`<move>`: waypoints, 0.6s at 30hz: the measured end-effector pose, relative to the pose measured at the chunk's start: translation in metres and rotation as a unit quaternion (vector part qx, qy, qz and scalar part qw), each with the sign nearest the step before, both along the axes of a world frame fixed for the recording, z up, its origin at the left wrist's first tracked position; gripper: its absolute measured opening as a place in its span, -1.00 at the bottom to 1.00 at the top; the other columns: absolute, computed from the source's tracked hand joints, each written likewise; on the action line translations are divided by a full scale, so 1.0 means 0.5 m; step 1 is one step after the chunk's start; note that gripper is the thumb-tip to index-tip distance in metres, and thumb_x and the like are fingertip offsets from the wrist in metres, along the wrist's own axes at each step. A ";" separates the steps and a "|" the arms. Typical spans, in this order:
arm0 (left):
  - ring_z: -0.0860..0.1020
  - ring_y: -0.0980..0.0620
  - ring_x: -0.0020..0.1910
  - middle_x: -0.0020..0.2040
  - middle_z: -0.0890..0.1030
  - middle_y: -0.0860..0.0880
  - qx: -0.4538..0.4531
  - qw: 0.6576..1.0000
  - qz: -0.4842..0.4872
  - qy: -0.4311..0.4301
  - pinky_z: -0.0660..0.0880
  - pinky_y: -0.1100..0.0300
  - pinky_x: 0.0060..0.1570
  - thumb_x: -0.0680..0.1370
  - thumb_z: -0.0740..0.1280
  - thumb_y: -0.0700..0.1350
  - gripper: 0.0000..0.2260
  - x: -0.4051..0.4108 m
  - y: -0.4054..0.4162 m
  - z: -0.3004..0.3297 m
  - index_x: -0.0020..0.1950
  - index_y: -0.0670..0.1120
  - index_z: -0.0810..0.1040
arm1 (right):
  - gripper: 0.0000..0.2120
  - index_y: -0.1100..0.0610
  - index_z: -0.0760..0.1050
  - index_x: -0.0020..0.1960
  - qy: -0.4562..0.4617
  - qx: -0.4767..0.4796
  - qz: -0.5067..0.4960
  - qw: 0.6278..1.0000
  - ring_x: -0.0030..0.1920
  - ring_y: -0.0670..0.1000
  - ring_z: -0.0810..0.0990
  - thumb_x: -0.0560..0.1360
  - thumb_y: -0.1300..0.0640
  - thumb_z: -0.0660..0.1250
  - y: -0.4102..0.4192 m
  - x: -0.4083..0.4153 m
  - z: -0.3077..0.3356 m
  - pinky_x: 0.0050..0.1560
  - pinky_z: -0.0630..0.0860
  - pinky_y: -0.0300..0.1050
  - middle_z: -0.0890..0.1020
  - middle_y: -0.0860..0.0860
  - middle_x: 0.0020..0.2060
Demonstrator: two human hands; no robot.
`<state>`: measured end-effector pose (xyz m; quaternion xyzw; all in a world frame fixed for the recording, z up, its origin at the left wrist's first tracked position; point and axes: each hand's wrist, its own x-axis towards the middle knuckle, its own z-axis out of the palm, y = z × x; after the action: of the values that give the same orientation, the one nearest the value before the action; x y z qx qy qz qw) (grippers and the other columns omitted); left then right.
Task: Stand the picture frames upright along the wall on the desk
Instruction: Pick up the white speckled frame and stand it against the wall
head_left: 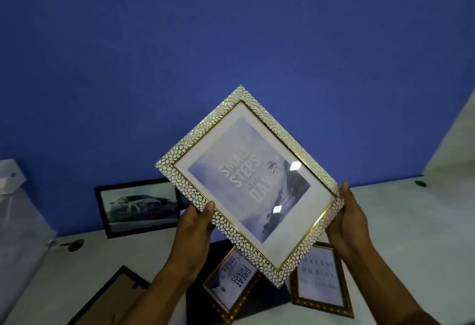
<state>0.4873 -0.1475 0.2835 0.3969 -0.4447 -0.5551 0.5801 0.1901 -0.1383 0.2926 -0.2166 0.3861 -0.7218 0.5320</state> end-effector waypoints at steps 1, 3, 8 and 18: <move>0.66 -0.06 0.23 0.19 0.73 -0.03 0.002 1.000 -0.003 -0.008 0.62 0.20 0.05 0.69 0.22 -0.17 -0.77 -0.019 -0.005 0.003 0.27 -0.03 0.59 | -0.58 0.22 0.56 0.34 0.032 -0.010 -0.019 0.999 0.26 0.17 0.64 0.65 -0.04 0.25 0.001 -0.036 -0.001 0.27 0.58 0.11 0.66 0.19 0.26; 0.66 -0.08 0.23 0.20 0.72 -0.09 0.017 1.000 -0.013 -0.012 0.60 0.15 0.10 0.68 0.23 -0.16 -0.79 -0.061 -0.013 0.006 0.26 -0.06 0.59 | -0.68 0.27 0.62 0.24 0.140 -0.004 -0.034 0.990 0.14 0.17 0.68 0.65 0.08 0.26 0.005 -0.100 -0.004 0.19 0.64 0.06 0.67 0.26 0.19; 0.69 0.01 0.12 0.13 0.74 -0.04 0.026 0.999 -0.030 -0.017 0.63 0.14 -0.02 0.68 0.24 -0.16 -0.81 -0.195 -0.033 0.014 0.24 -0.07 0.59 | -0.69 0.18 0.69 0.01 0.412 0.021 -0.002 0.911 -0.03 0.21 0.71 0.66 0.04 0.23 0.029 -0.251 -0.017 -0.03 0.60 0.09 0.74 0.17 -0.08; 0.67 0.04 0.21 0.20 0.72 0.06 0.010 0.982 -0.083 -0.168 0.65 -0.04 0.12 0.67 0.28 -0.10 -0.79 -0.399 -0.054 -0.001 0.28 0.07 0.58 | -0.62 0.12 0.66 0.03 0.448 0.032 0.062 0.891 -0.03 0.02 0.74 0.66 -0.09 0.16 -0.013 -0.431 -0.046 0.10 0.65 0.01 0.76 0.03 -0.07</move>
<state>0.2880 -0.1743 0.2829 0.4519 -0.5618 -0.5310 0.4452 -0.0255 -0.1449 0.2695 -0.5234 0.5920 -0.5011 0.3529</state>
